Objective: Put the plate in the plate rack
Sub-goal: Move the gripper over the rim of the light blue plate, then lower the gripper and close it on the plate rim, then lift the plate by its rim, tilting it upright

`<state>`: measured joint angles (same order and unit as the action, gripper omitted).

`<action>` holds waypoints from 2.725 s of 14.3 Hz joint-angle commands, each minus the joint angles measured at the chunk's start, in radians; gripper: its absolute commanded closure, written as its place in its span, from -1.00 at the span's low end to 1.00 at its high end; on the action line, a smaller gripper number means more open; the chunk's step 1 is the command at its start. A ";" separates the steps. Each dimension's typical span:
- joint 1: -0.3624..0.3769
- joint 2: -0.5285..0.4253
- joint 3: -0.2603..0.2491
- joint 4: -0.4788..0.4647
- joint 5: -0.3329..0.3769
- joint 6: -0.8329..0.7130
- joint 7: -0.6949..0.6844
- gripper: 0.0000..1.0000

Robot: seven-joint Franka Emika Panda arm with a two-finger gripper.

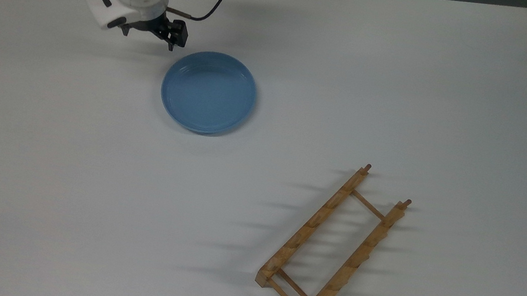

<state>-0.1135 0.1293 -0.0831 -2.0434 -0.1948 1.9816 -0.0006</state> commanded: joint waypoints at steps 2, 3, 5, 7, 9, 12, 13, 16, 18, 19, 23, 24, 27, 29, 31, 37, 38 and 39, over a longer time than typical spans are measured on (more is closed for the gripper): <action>-0.006 0.052 0.002 -0.009 0.026 0.104 -0.022 -1.00; -0.009 0.064 0.000 -0.009 0.075 0.132 -0.013 -1.00; -0.017 0.078 0.002 -0.008 0.113 0.149 -0.012 -1.00; -0.014 0.084 0.003 -0.008 0.156 0.154 -0.010 -1.00; -0.009 0.088 0.003 -0.008 0.178 0.155 -0.009 -0.91; -0.005 0.102 0.006 -0.006 0.178 0.157 -0.009 -0.33; -0.002 0.105 0.009 -0.006 0.178 0.170 -0.007 -0.13; 0.000 0.130 0.032 -0.005 0.178 0.232 0.078 0.46; 0.000 0.133 0.045 -0.001 0.179 0.249 0.103 0.88; 0.000 0.131 0.045 0.000 0.178 0.250 0.109 1.00; 0.002 0.119 0.048 0.026 0.178 0.246 0.094 1.00; 0.002 0.113 0.048 0.032 0.178 0.246 0.088 1.00; -0.002 0.075 0.049 0.071 0.178 0.238 0.070 1.00; -0.002 0.053 0.048 0.092 0.178 0.237 0.071 1.00; -0.002 0.035 0.049 0.179 0.190 0.202 0.080 1.00; 0.017 0.027 0.075 0.331 0.198 0.244 0.080 1.00; 0.026 0.027 0.078 0.353 0.198 0.279 0.082 1.00; 0.041 0.027 0.080 0.359 0.187 0.316 0.086 1.00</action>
<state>-0.1069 0.1602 -0.0057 -1.7365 -0.0207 2.2280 0.0865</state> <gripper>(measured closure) 0.947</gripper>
